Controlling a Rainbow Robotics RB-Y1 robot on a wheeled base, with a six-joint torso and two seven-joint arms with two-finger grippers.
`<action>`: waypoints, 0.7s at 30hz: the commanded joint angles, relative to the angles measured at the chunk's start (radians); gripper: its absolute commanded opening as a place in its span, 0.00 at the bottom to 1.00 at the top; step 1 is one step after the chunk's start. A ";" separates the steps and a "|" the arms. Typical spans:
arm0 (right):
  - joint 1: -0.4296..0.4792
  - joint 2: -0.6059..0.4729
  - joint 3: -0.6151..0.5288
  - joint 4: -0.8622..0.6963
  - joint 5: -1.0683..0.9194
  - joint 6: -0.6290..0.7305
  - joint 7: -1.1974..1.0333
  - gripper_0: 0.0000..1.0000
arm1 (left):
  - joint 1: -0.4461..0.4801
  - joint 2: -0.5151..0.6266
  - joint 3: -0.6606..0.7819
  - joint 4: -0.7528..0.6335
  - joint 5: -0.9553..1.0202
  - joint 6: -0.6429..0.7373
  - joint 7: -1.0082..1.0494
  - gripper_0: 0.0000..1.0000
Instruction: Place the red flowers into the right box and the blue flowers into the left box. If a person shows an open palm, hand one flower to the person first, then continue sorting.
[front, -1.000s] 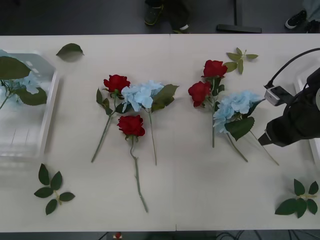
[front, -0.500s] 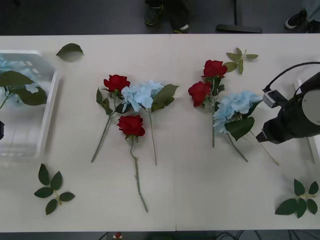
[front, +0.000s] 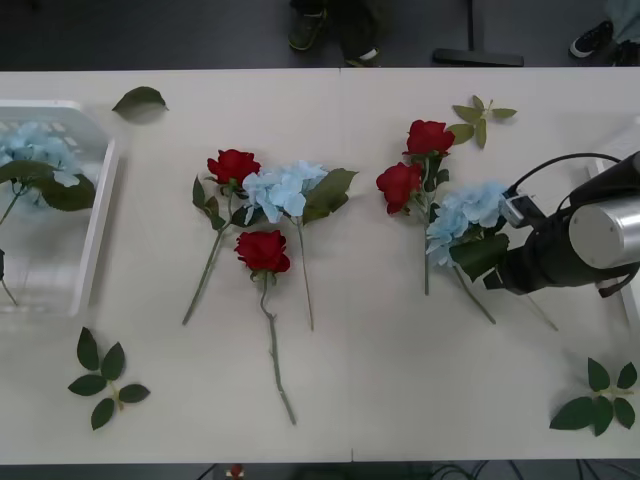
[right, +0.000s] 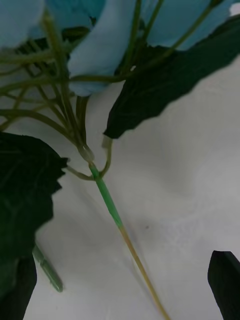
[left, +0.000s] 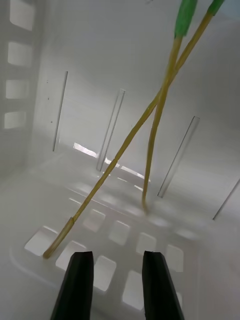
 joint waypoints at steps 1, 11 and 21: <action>-0.011 -0.004 0.018 0.011 -0.007 -0.036 0.011 1.00 | -0.036 0.015 0.021 -0.013 0.004 -0.011 -0.004 0.74; -0.011 0.009 0.024 0.040 0.007 -0.064 0.017 1.00 | -0.050 0.015 0.033 -0.013 0.036 0.036 -0.092 1.00; -0.009 0.013 0.029 0.063 0.019 -0.107 0.025 1.00 | -0.083 0.015 0.105 -0.150 0.130 0.217 -0.102 1.00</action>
